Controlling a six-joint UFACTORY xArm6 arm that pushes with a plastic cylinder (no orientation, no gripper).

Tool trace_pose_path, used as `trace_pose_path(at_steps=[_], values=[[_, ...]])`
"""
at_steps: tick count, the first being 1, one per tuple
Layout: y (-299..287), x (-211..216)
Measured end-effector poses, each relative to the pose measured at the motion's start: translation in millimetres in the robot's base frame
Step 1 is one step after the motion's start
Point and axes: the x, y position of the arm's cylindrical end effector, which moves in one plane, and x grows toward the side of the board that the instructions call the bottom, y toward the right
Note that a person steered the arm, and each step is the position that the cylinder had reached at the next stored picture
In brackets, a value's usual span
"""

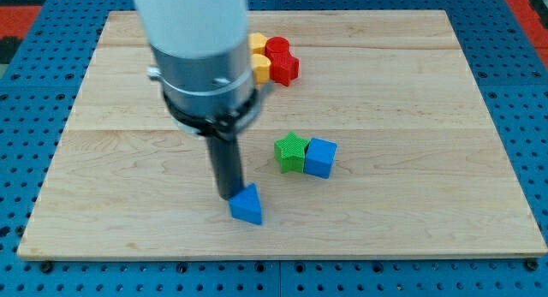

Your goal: Slide blue triangle below blue cube

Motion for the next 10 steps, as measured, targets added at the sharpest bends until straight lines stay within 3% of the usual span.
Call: trace_pose_path(at_steps=[2, 3, 5, 8, 10], values=[[-36.0, -4.6], [-37.3, 32.2], [72.6, 25.7], [9.2, 30.4], [70.4, 16.4]])
